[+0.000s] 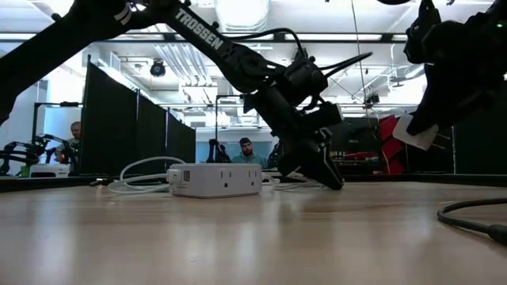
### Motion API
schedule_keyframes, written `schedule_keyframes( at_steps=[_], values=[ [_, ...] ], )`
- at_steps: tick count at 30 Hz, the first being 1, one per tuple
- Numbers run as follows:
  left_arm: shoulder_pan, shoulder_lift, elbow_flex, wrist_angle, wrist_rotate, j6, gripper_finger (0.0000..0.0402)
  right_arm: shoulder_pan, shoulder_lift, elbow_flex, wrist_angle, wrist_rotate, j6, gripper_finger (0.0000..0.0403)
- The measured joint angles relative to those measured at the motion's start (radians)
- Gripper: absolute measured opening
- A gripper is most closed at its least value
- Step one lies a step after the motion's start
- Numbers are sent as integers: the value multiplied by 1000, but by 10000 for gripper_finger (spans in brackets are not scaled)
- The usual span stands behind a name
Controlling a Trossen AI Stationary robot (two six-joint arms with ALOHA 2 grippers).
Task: Plug in charger cables
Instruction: Insert the white charger cable into the charger adapter
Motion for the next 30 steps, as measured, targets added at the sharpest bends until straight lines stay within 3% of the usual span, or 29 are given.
schedule_keyframes(
  at_steps=[10,19,30],
  values=[
    [0,-30,28,-159,-40,5,102,0,0,0,2,-2,-6,145],
    [0,-32,67,-249,-40,102,102,0,0,0,2,0,-3,145],
    [0,-34,72,-271,-93,203,111,-1,0,0,3,1,13,145]
  ],
)
